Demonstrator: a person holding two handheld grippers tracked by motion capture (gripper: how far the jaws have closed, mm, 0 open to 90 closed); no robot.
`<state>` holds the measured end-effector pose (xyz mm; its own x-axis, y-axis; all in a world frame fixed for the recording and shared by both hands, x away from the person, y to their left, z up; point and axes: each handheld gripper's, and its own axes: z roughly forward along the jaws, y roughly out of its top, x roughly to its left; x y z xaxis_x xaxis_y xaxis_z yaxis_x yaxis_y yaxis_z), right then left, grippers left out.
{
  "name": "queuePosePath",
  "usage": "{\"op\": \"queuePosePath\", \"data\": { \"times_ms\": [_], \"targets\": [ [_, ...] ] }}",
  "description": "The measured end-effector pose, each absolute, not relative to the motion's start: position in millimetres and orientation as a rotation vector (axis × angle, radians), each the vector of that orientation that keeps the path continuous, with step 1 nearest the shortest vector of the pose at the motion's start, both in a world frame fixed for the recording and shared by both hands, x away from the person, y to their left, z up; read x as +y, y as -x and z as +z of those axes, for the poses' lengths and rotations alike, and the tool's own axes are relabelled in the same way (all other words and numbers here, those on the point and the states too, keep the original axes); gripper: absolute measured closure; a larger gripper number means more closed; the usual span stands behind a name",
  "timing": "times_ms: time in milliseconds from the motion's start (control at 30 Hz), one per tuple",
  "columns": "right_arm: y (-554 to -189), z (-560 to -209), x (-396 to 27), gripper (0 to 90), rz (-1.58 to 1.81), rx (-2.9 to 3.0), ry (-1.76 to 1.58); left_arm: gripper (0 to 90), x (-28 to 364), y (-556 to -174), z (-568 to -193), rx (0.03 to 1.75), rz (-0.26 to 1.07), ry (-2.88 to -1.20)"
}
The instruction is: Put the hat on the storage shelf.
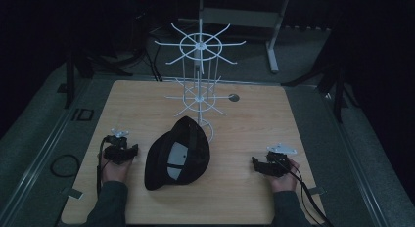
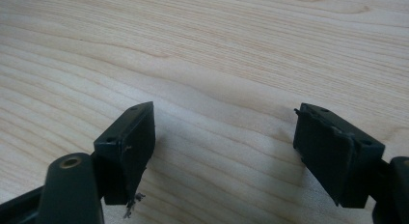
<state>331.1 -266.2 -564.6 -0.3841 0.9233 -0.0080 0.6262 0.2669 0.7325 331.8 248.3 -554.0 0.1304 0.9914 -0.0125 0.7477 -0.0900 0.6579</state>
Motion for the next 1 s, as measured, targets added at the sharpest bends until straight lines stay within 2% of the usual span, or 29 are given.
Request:
{"op": "queuePosePath", "data": {
  "times_ms": [800,900,1000],
  "targets": [
    [-330.4,-564.6,-266.0,21.6,0.911,2.112,-1.394,48.9,221.3,-283.2,-514.1,1.4,0.564,-1.922],
    [-330.4,-564.6,-266.0,21.6,0.911,2.112,-1.394,49.9,220.5,-279.0,-511.5,1.387,0.556,-1.918],
    [-330.3,-564.6,-265.9,21.6,0.911,2.112,-1.394,56.1,220.1,-273.0,-508.0,1.352,0.509,-1.934]
  ]
}}
